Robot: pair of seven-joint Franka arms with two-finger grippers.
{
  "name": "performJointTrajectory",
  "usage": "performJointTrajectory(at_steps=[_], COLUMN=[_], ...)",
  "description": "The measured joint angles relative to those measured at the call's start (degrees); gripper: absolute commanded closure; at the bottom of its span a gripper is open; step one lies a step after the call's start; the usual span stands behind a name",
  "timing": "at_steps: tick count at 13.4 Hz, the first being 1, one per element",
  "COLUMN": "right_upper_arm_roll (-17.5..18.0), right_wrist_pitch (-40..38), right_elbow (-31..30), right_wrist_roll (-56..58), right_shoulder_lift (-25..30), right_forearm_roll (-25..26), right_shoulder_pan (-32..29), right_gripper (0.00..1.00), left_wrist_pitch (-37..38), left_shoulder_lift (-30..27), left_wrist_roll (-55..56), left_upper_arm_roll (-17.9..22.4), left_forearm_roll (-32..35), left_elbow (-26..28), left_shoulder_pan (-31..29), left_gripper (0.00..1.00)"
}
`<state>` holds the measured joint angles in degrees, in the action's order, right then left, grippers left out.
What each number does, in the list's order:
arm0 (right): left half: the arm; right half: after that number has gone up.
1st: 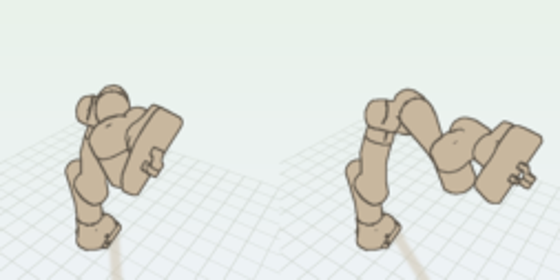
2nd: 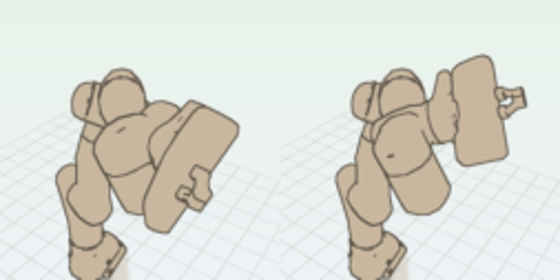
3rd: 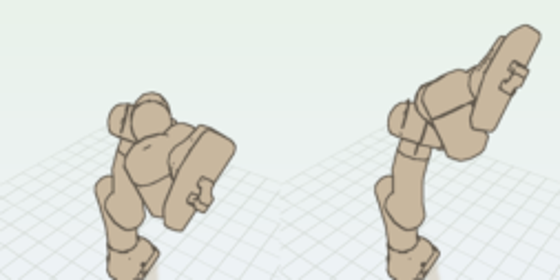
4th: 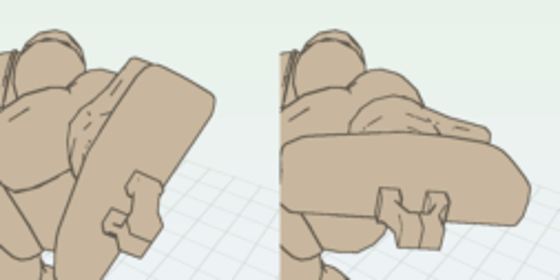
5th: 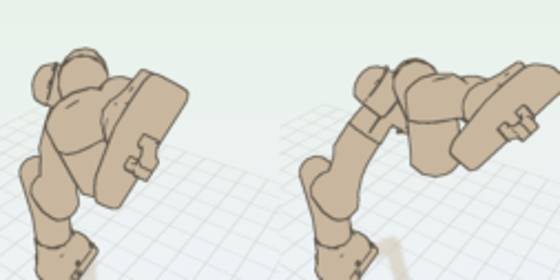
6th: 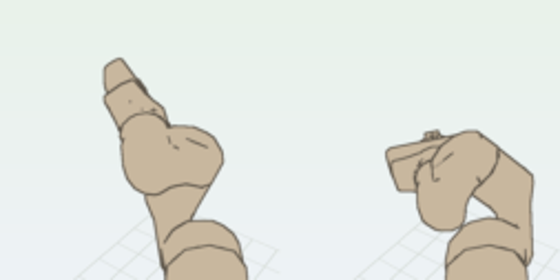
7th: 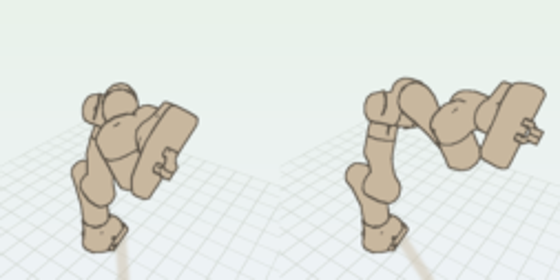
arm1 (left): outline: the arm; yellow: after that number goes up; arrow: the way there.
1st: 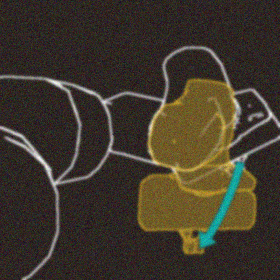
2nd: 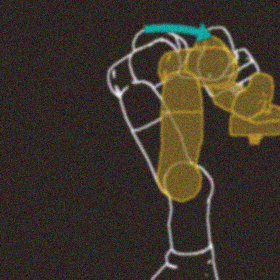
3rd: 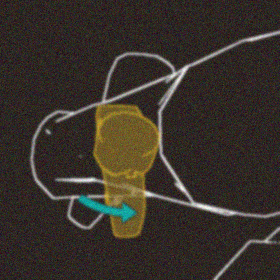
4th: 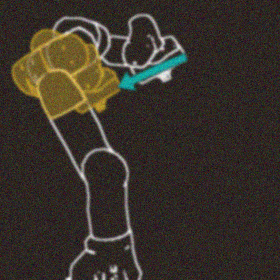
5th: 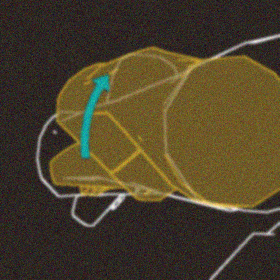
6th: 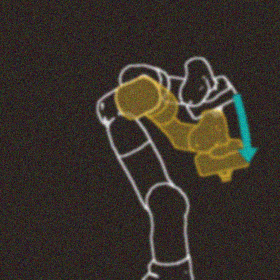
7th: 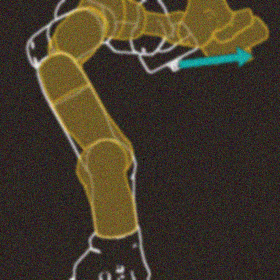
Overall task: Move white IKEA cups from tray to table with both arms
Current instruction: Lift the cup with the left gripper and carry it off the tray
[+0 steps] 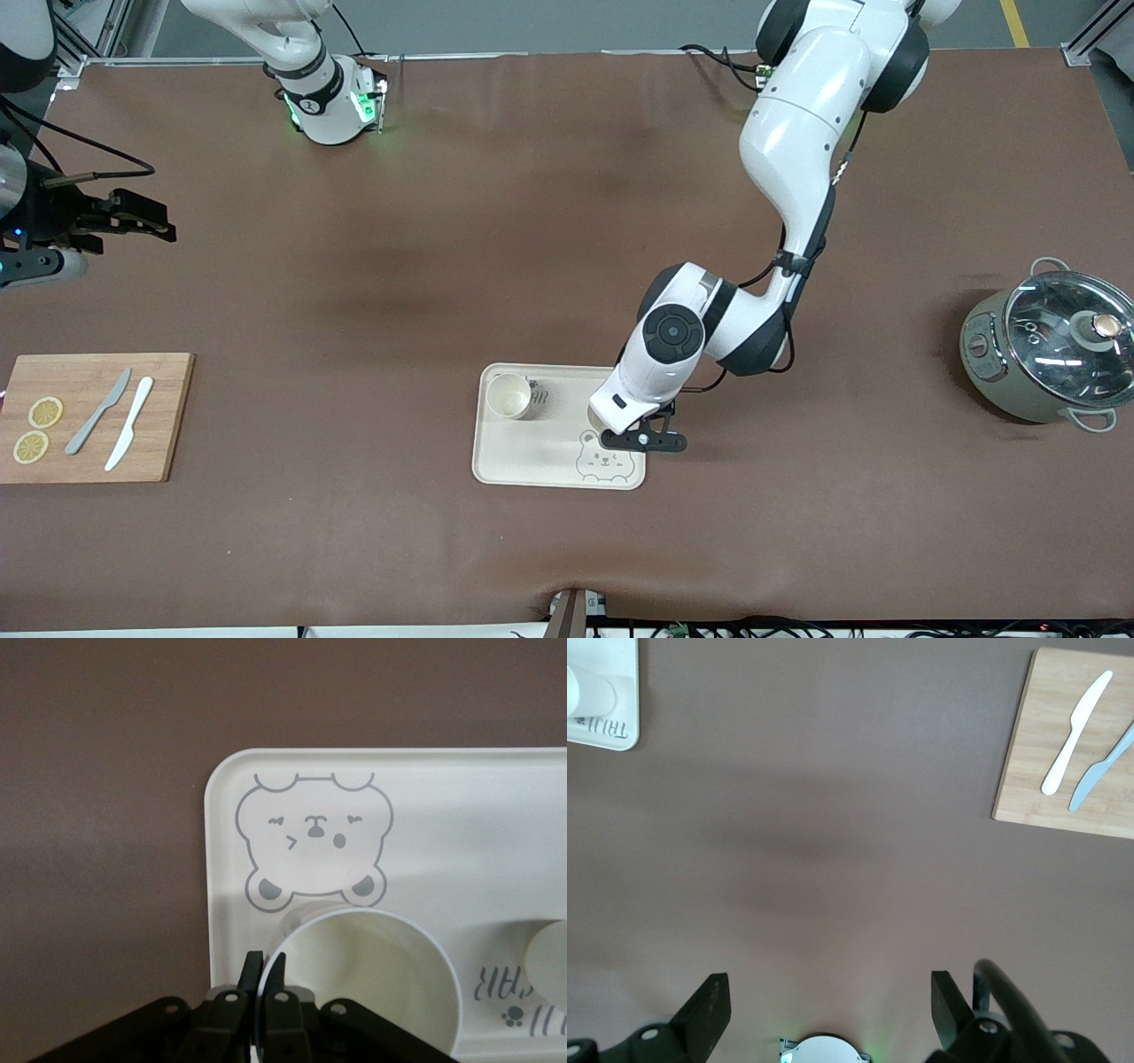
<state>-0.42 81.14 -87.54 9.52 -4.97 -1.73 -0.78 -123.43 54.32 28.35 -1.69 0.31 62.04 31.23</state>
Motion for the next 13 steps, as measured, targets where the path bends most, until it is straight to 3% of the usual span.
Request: performJointTrajectory(at_steps=[4, 9, 13], right_upper_arm_roll=[-0.35, -0.27, -0.35], right_wrist_pitch=[-2.29, -2.00, -2.03], right_elbow=[-0.03, 1.06, 2.79], right_wrist_roll=[0.00, 0.00, -0.02], right_shoulder_lift=[-2.10, -5.16, -6.36], right_forearm_roll=[0.98, 2.60, 2.22], right_shoulder_pan=[-0.94, -1.08, -1.49], right_gripper=[0.00, 0.00, 0.00], left_wrist_pitch=[6.87, 8.84, 9.00], left_shoulder_lift=[-7.71, -23.66, -32.90], left_wrist_roll=[-0.76, -9.20, -12.75], left_upper_arm_roll=[0.06, 0.17, 0.19], left_forearm_roll=[0.00, -0.29, -0.41], left_elbow=[3.65, 18.77, 28.94], left_shoulder_pan=[-0.39, -4.65, -7.07], left_gripper=[1.00, 1.00, 1.00])
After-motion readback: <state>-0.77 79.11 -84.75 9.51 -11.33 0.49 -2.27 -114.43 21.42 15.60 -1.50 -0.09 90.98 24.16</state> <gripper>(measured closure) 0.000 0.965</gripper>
